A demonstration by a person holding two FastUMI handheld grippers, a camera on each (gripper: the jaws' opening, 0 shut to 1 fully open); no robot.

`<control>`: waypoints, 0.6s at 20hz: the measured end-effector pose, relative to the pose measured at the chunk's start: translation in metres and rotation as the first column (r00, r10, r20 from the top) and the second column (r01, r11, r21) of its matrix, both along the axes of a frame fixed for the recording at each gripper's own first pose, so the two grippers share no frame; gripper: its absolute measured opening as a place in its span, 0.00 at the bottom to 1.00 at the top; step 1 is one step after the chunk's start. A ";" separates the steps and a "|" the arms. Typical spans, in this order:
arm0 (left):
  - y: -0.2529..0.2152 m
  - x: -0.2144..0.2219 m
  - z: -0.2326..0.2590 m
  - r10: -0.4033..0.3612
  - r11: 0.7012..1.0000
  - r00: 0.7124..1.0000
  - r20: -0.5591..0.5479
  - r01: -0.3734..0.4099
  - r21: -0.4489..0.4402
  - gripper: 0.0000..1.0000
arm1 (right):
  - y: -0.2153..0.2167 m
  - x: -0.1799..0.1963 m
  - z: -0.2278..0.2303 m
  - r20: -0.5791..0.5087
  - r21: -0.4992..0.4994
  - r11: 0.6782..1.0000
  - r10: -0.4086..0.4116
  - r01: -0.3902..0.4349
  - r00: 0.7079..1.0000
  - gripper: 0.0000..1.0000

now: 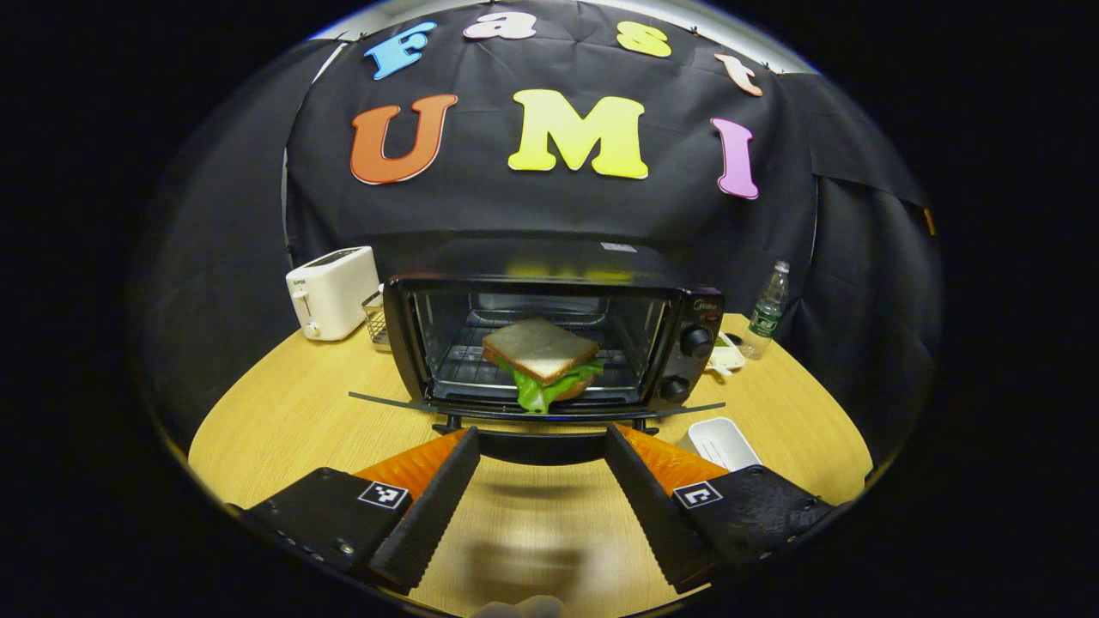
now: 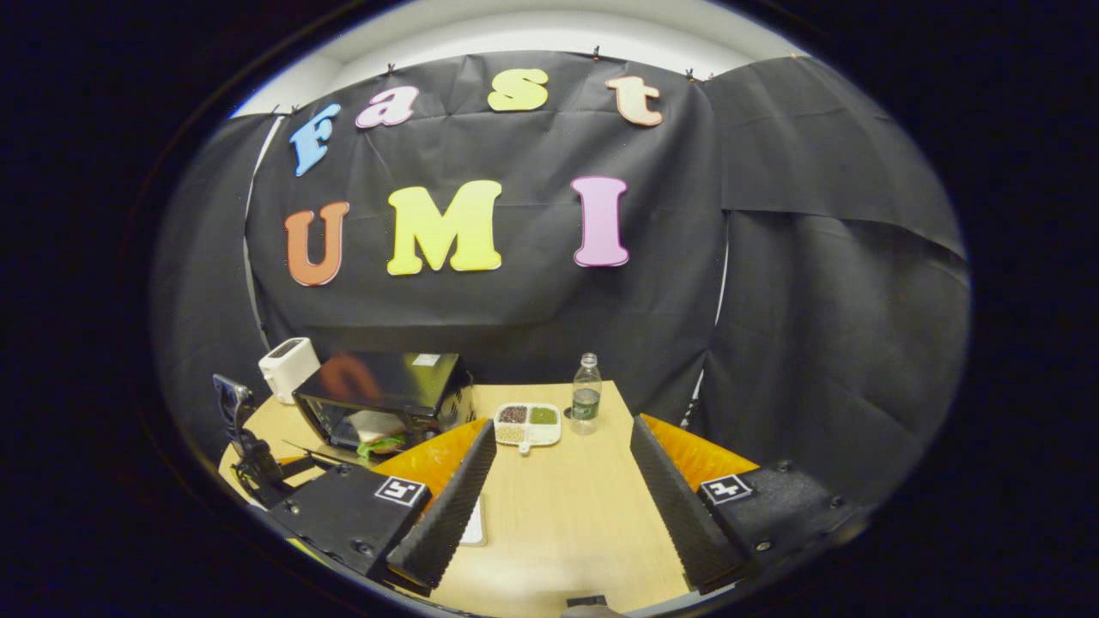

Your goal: Open the electric oven with the left hand, put the food in, and close the electric oven.

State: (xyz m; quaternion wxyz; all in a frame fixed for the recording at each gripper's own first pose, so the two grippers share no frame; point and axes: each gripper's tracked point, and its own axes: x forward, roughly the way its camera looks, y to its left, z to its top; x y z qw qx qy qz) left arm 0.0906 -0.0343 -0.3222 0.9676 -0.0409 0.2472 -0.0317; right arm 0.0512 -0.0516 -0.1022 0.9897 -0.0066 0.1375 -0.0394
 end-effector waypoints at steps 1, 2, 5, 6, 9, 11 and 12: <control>0.000 0.007 0.005 0.002 1.000 1.000 0.012 -0.002 -0.002 0.96 | -0.002 -0.001 -0.002 -0.003 0.000 1.000 -0.009 0.009 1.000 0.90; 0.000 0.014 0.010 -0.001 1.000 1.000 0.030 0.001 0.001 0.98 | -0.003 -0.001 -0.001 -0.003 0.007 1.000 -0.012 0.012 1.000 0.91; -0.001 0.041 0.024 -0.013 1.000 0.997 0.070 0.011 0.018 0.99 | -0.004 -0.001 0.000 -0.001 0.004 1.000 -0.024 0.024 1.000 0.90; 0.002 0.047 0.023 -0.004 1.000 0.998 0.061 0.002 0.021 0.99 | -0.003 -0.002 0.002 0.003 0.001 1.000 -0.026 0.026 1.000 0.91; 0.002 0.059 0.033 0.001 1.000 0.997 0.079 -0.001 0.002 0.96 | 0.001 -0.004 0.007 0.016 0.004 1.000 -0.025 0.025 1.000 0.91; 0.006 0.059 0.033 0.002 1.000 0.996 0.084 -0.003 0.014 0.96 | 0.000 -0.004 0.007 0.019 -0.005 1.000 -0.028 0.028 0.999 0.91; 0.006 0.057 0.031 0.005 1.000 0.997 0.080 -0.006 0.012 0.96 | 0.000 -0.004 0.009 0.021 -0.005 1.000 -0.029 0.029 0.999 1.00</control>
